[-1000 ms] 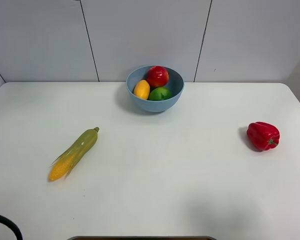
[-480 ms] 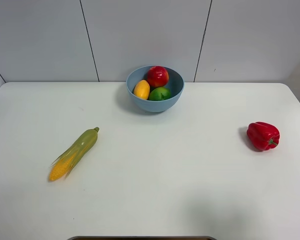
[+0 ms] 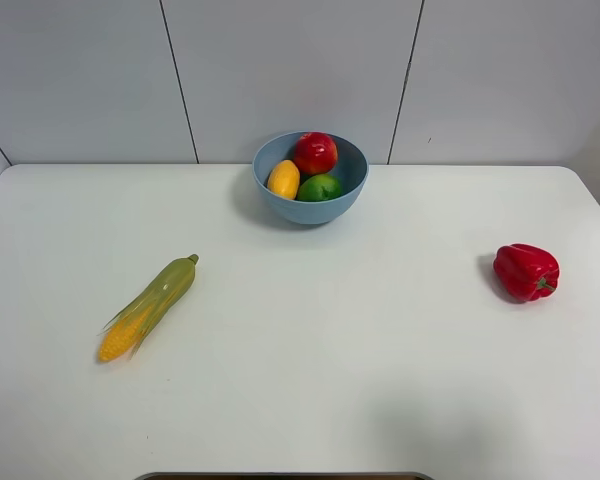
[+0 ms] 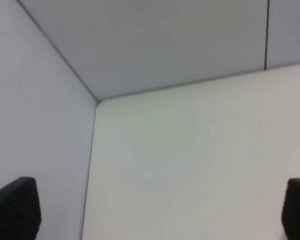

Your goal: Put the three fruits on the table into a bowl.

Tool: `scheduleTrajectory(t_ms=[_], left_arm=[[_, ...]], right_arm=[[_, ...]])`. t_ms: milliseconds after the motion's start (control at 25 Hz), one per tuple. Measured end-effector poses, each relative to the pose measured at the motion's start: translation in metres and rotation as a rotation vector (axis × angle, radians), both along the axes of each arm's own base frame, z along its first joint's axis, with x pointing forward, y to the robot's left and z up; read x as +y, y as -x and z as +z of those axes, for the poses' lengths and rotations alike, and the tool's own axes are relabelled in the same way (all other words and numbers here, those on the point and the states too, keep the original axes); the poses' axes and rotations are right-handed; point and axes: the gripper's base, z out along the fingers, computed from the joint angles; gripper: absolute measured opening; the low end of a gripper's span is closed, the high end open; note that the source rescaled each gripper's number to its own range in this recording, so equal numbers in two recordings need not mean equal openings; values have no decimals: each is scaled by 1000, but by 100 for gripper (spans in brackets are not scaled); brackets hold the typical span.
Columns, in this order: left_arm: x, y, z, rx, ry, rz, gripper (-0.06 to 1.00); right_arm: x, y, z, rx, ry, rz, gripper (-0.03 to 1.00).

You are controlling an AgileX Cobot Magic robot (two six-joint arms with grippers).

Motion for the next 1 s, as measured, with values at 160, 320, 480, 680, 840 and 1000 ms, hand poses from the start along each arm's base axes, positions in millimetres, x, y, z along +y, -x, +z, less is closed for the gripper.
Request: scheduleTrajectory(t_ms=[160,320,480,680,840,1000], left_arm=[[7,39,-8,-5,30,5,100],[13,73,-21,-46,76,22,100],[16,97,-39,-70,148,36,100],[12,110,-70,-30,238,5,100],[11,112,-105,38,239,3,100],[11,115,-136,53,244,2,100]], right_arm=[[0,0,0,0,0,0,100],[0,0,0,0,0,0,100],[0,0,0,0,0,0,100],[0,0,0,0,0,0,100],[0,0,0,0,0,0,100],[0,0,0,0,0,0,100]])
